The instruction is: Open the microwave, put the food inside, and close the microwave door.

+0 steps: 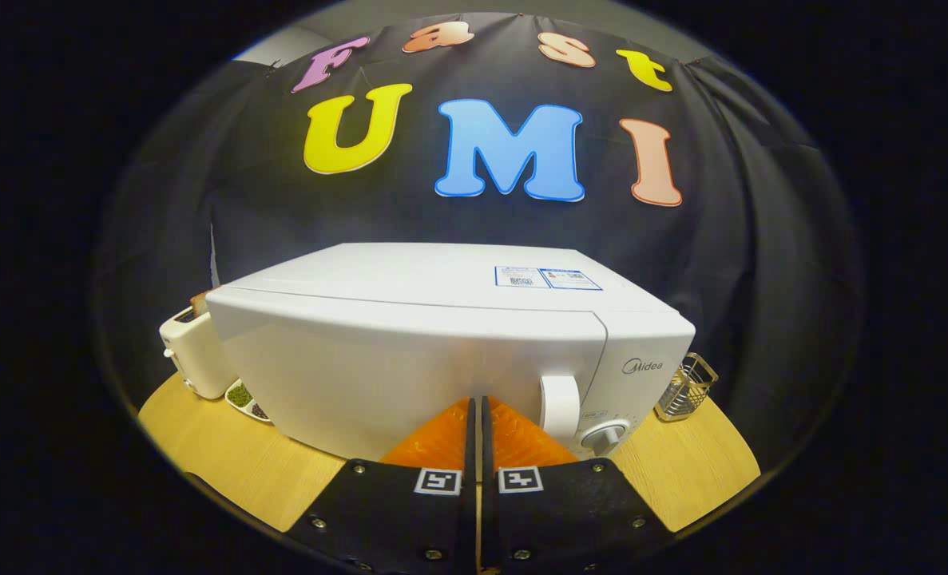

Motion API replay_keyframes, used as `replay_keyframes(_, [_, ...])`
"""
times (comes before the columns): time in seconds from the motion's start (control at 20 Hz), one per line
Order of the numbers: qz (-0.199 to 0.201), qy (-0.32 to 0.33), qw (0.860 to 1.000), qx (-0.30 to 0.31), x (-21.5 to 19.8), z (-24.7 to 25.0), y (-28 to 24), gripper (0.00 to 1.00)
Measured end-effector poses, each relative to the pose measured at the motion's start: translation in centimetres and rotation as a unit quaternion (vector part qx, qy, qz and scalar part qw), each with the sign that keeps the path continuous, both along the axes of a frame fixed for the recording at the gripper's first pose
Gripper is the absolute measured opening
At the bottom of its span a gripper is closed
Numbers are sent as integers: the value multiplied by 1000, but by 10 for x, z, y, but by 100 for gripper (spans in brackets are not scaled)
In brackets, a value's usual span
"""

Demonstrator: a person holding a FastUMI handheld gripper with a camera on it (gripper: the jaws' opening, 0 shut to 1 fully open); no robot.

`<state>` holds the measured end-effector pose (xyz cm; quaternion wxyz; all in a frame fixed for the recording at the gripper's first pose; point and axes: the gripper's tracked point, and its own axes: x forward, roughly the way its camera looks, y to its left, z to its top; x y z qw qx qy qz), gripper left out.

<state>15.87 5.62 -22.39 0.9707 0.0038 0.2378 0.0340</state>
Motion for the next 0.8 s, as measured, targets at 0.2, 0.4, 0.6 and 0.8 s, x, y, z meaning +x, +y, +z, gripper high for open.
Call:
replay_keyframes(0.2, [15,-36,999,9,-32,41,13,3])
replay_keyframes(0.4, [31,-78,996,10,-71,82,18,3])
replay_keyframes(0.6, [41,-97,994,23,-106,111,19,3])
replay_keyframes(0.8, [38,-104,993,41,-142,123,13,38])
